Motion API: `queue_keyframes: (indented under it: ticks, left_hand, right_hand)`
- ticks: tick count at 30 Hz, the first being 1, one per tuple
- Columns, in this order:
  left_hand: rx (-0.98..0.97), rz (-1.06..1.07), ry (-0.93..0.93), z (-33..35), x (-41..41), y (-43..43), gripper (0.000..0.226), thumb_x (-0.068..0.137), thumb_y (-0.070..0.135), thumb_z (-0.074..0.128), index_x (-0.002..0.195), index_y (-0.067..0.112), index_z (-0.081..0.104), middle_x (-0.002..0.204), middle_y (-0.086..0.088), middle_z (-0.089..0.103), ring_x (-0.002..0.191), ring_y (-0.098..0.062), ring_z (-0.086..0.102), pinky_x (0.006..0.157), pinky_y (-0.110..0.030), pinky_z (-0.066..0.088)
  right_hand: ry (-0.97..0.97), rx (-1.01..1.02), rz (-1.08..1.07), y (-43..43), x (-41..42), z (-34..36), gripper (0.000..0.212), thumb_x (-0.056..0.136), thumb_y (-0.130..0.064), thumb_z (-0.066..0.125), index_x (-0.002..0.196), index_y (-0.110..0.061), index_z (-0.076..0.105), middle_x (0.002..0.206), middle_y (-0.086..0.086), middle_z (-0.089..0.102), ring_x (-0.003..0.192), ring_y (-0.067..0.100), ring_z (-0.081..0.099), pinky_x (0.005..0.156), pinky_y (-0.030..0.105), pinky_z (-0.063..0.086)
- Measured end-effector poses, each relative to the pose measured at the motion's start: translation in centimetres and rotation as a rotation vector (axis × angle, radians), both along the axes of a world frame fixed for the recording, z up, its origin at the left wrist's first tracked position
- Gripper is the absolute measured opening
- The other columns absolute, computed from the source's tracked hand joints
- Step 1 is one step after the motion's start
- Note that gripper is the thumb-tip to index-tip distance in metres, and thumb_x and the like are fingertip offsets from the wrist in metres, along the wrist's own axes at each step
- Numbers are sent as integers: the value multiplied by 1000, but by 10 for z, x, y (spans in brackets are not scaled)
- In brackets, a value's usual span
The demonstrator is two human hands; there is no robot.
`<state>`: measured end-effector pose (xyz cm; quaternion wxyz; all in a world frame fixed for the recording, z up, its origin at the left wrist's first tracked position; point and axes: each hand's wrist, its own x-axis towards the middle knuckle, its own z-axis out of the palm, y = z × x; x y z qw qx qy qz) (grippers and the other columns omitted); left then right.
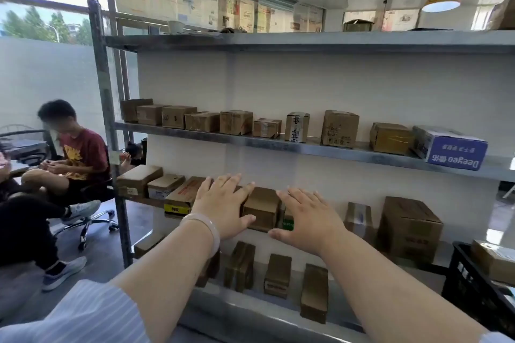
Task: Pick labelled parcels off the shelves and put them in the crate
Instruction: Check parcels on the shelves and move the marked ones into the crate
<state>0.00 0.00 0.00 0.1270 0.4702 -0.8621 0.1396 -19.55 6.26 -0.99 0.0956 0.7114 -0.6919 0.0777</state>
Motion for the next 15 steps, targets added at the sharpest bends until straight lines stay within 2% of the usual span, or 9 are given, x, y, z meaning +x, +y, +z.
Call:
queue_keyframes:
  ticks: [9,15]
  left_hand:
    - [25,111,8,5,-62,-50,72,93,62,44,154,37,15,164,2,12,150,-23,10,122,-51,10]
    - [54,234,27,-8,-71,-78,74,92,62,45,154,39,13,164,4,10,151,-22,7,122,-50,7]
  right_hand:
    - [-10,18,122,-70,-65,-1,90,84,-73,46,154,-33,6,164,-3,5,150,18,0,122,43,1]
    - [1,9,246,-123,-76,2,89,85,-72,45,154,-33,5,164,-3,4,150,17,-2,121,41,-2]
